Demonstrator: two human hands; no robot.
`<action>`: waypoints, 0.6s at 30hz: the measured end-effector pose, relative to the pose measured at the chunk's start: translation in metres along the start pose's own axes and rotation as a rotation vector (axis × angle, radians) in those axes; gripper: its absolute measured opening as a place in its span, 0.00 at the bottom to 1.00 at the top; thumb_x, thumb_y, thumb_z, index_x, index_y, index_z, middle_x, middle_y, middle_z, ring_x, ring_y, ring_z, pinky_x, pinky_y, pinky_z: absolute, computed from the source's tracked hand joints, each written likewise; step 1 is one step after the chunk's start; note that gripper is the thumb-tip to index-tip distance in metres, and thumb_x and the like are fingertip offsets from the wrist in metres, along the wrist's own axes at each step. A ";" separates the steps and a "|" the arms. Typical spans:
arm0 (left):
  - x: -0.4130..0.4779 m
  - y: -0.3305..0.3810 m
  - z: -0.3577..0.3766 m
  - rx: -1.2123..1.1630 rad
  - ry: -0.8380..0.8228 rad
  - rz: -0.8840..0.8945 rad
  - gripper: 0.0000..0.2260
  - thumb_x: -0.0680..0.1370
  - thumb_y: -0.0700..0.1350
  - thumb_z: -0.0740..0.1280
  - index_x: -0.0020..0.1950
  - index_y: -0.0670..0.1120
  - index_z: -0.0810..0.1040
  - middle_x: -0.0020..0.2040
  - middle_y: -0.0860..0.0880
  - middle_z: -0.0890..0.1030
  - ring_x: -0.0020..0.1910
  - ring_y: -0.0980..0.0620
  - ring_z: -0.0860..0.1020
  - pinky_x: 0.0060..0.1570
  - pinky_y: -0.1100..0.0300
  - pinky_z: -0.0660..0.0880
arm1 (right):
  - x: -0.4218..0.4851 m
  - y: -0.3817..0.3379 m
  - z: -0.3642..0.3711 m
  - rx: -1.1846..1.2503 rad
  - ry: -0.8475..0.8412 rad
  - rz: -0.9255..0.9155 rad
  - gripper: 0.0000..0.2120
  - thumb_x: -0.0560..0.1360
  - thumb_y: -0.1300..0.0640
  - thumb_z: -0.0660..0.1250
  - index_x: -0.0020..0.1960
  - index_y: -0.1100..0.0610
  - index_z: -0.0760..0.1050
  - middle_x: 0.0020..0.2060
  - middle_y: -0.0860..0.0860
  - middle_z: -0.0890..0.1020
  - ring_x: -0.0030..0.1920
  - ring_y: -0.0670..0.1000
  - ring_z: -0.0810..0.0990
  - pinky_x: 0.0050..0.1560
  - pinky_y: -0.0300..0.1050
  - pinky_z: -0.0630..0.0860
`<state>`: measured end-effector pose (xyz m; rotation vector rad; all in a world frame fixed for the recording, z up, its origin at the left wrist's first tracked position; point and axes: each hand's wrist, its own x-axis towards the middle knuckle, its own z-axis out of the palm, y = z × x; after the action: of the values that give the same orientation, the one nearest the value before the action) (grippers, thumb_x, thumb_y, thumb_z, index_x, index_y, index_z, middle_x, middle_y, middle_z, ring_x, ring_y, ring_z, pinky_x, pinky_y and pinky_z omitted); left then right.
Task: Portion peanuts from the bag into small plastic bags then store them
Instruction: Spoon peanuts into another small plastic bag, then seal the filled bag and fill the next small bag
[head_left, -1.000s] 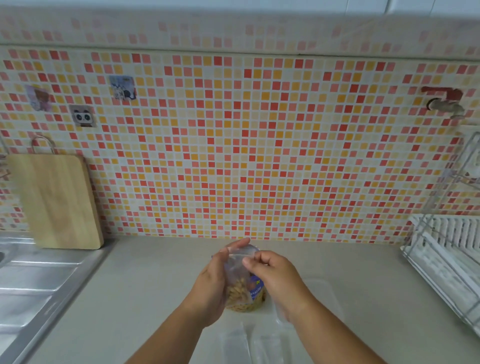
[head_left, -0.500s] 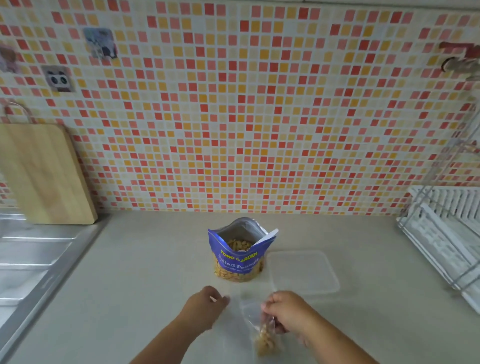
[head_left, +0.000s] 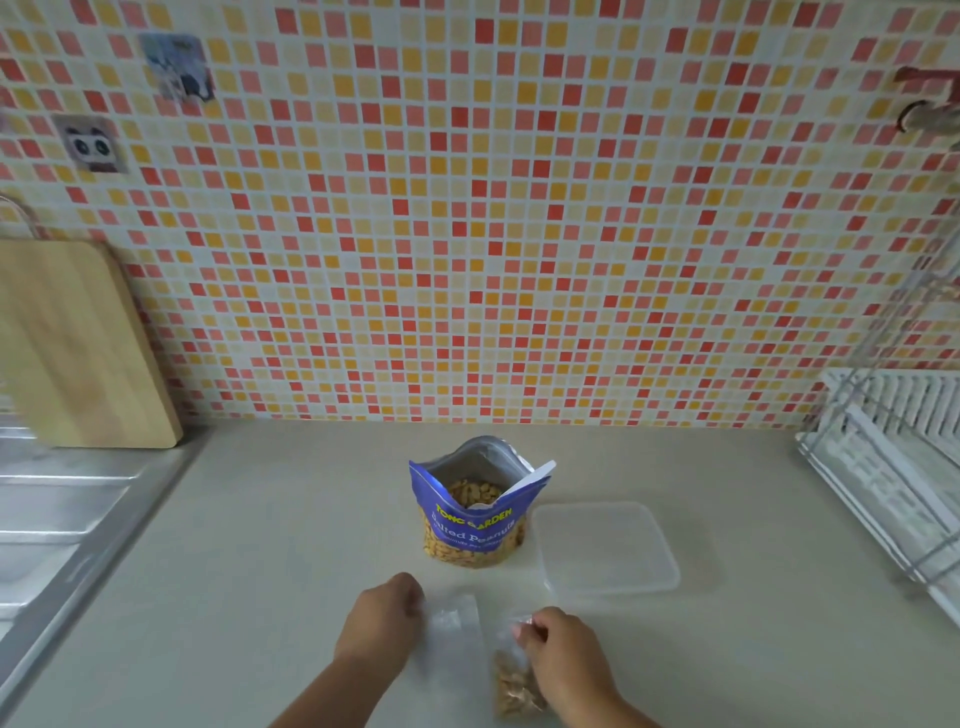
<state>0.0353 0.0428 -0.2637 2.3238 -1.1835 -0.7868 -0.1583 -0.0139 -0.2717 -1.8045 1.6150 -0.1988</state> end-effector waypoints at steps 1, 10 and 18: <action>0.000 -0.002 -0.003 0.009 -0.007 0.011 0.13 0.72 0.40 0.62 0.33 0.57 0.69 0.41 0.49 0.81 0.40 0.49 0.78 0.42 0.62 0.75 | -0.001 0.000 -0.001 0.009 0.006 0.000 0.14 0.75 0.44 0.64 0.53 0.53 0.78 0.54 0.52 0.82 0.57 0.52 0.79 0.51 0.40 0.71; -0.012 0.025 -0.052 -0.214 -0.160 0.236 0.05 0.70 0.44 0.73 0.35 0.53 0.83 0.36 0.62 0.83 0.34 0.64 0.76 0.42 0.69 0.72 | -0.030 -0.049 -0.018 0.265 0.015 -0.311 0.07 0.72 0.48 0.70 0.47 0.38 0.75 0.33 0.45 0.72 0.34 0.42 0.73 0.39 0.29 0.67; -0.038 0.056 -0.063 -0.451 -0.098 0.256 0.11 0.70 0.43 0.75 0.29 0.51 0.80 0.28 0.54 0.76 0.29 0.59 0.71 0.34 0.65 0.68 | -0.033 -0.072 -0.050 0.612 0.025 -0.373 0.09 0.73 0.58 0.70 0.37 0.45 0.79 0.30 0.42 0.78 0.31 0.39 0.72 0.37 0.30 0.70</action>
<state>0.0249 0.0504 -0.1716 1.7492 -1.1700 -0.9647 -0.1335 -0.0040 -0.1814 -1.5883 1.0527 -0.7950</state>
